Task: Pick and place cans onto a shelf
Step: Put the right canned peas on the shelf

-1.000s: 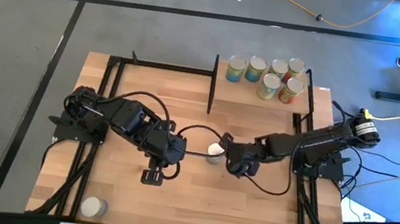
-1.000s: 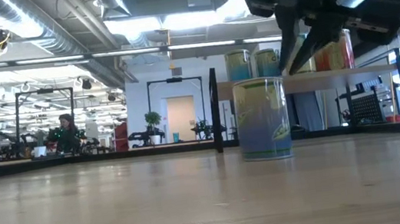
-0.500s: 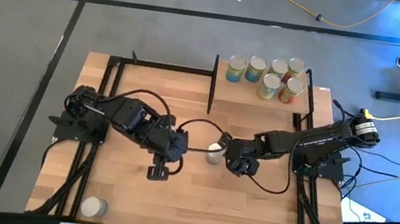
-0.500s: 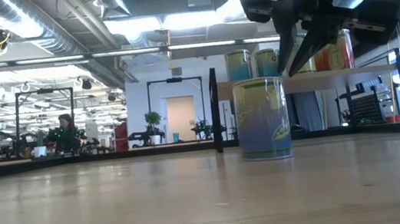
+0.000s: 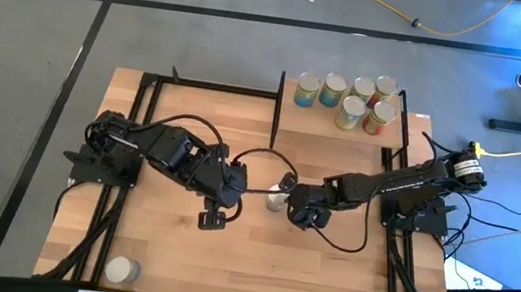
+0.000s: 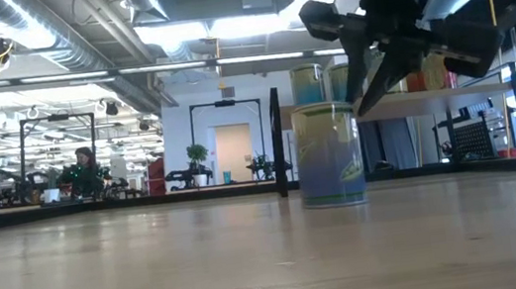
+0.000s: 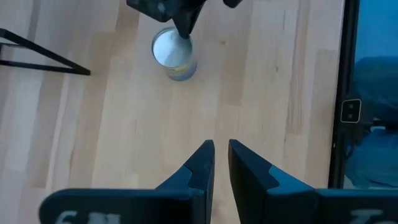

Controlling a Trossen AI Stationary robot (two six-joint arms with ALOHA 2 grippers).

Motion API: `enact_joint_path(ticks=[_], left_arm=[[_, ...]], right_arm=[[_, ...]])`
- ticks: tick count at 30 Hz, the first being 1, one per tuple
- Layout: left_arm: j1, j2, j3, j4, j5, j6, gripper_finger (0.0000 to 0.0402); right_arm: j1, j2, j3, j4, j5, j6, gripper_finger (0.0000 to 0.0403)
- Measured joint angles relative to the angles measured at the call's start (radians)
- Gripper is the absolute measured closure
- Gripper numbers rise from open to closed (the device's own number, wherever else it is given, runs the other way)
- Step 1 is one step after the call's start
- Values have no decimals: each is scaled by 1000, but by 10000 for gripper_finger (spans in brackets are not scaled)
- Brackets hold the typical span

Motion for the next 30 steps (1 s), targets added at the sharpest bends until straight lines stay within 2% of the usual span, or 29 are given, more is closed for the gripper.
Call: enact_joint_path(ticks=[6,14,21,30], left_arm=[[1,0,0,0,0,7,360],[1,0,0,0,0,8,360],[1,0,0,0,0,9,360],[1,0,0,0,0,10,360]], right_arm=[[0,4,-4,-2,1,39,394],[-1,6,-3,0,22,97,400],[-1,6,62,-42,46,137,401],[1,5,240,-282,102,217,402]])
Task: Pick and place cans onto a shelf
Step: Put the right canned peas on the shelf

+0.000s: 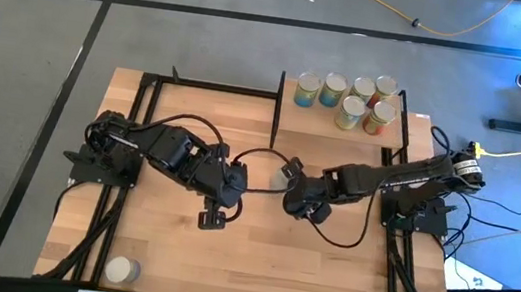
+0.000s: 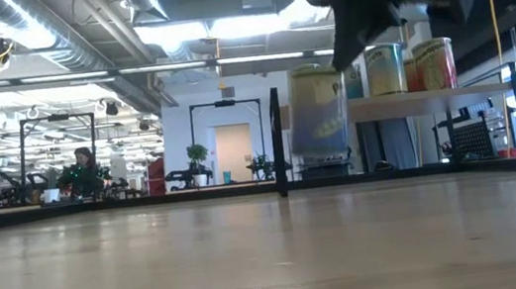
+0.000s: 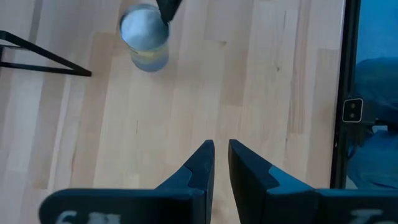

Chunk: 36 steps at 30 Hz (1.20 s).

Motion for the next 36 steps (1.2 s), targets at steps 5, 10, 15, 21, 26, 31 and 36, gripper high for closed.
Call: enact_joint_path(ticks=[5,10,15,21,26,31,36], left_arm=[[0,0,0,0,0,19,360],[0,0,0,0,0,50,360],[0,0,0,0,-18,51,360],[9,0,0,0,-88,52,360],[26,0,0,0,-226,79,360],[51,0,0,0,-261,111,360],[79,0,0,0,-262,131,360]], right_arm=[[0,0,96,-116,56,31,402],[-9,0,210,-264,125,105,403],[-56,-1,286,-374,224,220,403],[-147,-1,363,-547,224,371,403],[-203,-2,438,-586,197,387,403],[-256,-2,510,-600,157,381,403],[-339,-2,532,-592,100,393,403]])
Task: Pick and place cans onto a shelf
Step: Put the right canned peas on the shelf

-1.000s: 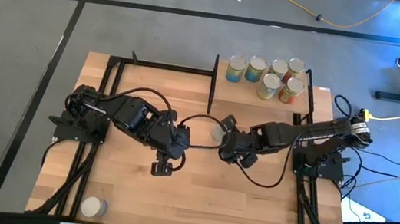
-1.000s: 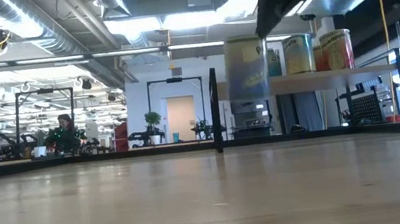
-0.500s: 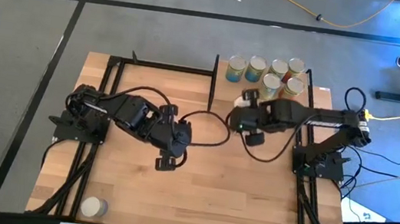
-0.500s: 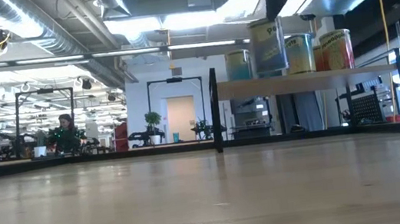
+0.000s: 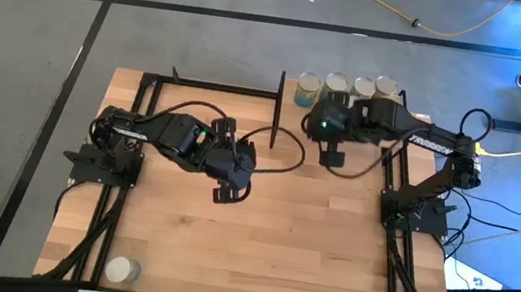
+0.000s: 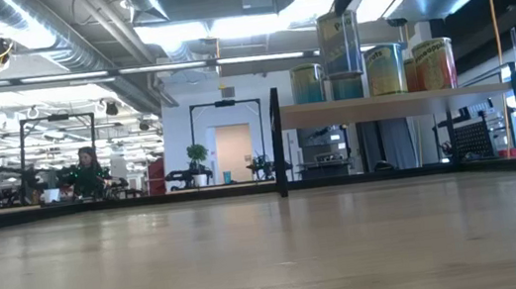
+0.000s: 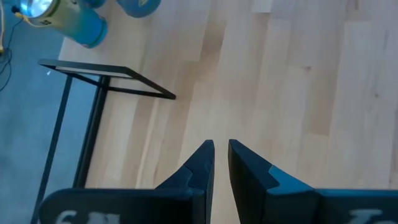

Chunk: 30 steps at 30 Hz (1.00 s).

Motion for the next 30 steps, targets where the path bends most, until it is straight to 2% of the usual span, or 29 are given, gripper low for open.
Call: enact_joint_path(ticks=[6,12,30], left_arm=[[31,0,0,0,-1,25,360],[52,0,0,0,13,28,360],[56,0,0,0,19,52,360]], right_arm=[[-120,0,-4,37,-46,-6,403],[-206,6,-4,62,-171,-27,403],[-282,73,-6,31,-198,-73,403]])
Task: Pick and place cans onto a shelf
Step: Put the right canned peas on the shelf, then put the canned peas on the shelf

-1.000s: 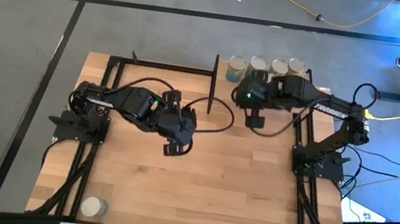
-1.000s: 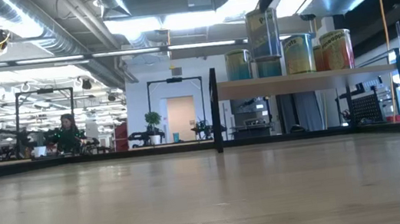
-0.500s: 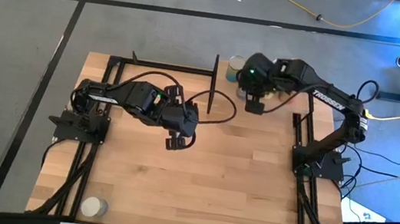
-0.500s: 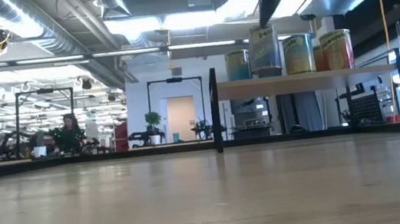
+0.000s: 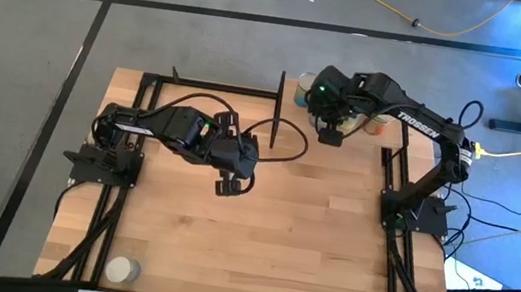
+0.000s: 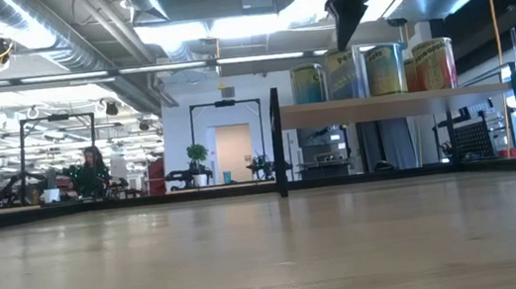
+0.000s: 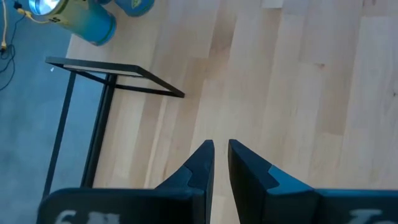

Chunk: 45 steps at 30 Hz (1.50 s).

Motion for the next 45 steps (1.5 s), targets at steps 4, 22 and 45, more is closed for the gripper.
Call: enact_joint_path(ticks=[4,22,45], left_arm=[[0,0,0,0,0,0,360],[0,0,0,0,0,0,360],[-16,-37,-13,2,151,-185,360]], right_arm=[[0,4,0,4,3,-6,401],[3,4,14,-7,9,16,345],[121,-5,376,-238,2,10,395]])
